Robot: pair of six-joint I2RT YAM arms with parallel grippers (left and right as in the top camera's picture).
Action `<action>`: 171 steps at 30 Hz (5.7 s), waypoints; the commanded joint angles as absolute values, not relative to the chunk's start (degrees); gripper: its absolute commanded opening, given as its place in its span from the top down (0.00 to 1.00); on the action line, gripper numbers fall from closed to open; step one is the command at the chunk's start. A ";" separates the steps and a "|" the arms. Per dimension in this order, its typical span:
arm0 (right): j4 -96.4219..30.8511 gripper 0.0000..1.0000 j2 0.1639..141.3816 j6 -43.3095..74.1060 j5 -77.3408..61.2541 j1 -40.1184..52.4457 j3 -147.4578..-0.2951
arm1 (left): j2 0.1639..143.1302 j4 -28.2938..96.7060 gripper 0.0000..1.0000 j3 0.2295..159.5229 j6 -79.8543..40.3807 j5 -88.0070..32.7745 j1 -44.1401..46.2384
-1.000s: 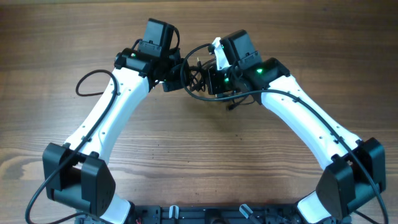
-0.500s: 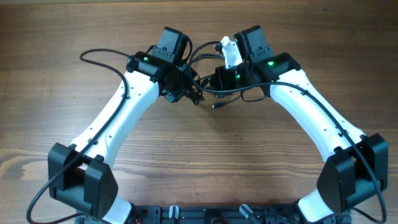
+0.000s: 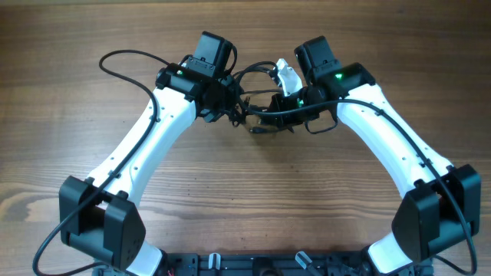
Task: Untangle cables
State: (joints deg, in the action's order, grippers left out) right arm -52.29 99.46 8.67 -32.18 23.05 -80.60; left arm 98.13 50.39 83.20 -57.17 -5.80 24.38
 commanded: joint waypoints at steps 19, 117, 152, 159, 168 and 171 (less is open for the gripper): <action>-51.20 0.91 98.04 8.88 -36.14 22.85 -82.17 | 97.23 62.02 0.96 83.57 -114.04 -5.06 24.49; -44.58 0.17 97.49 19.49 -33.12 19.22 -82.11 | 108.86 39.72 0.96 74.17 -9.13 -38.37 10.94; -37.45 0.71 107.04 18.31 -16.49 22.63 -82.02 | 108.86 27.42 0.96 74.17 -9.89 -52.07 13.39; -37.26 0.96 107.04 18.39 -15.79 22.55 -82.06 | 108.86 28.08 0.96 74.17 -9.87 -51.96 13.41; -42.59 0.96 98.04 10.20 -34.20 14.37 -82.24 | 108.86 27.99 0.96 74.17 -17.45 -43.38 13.39; -47.05 0.96 96.62 5.48 -41.56 13.65 -82.21 | 108.86 27.77 0.96 74.17 -18.33 -43.35 13.39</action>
State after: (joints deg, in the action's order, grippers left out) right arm -45.01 100.22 12.29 -32.62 15.11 -81.14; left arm 109.19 27.53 73.91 -16.67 -47.62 14.46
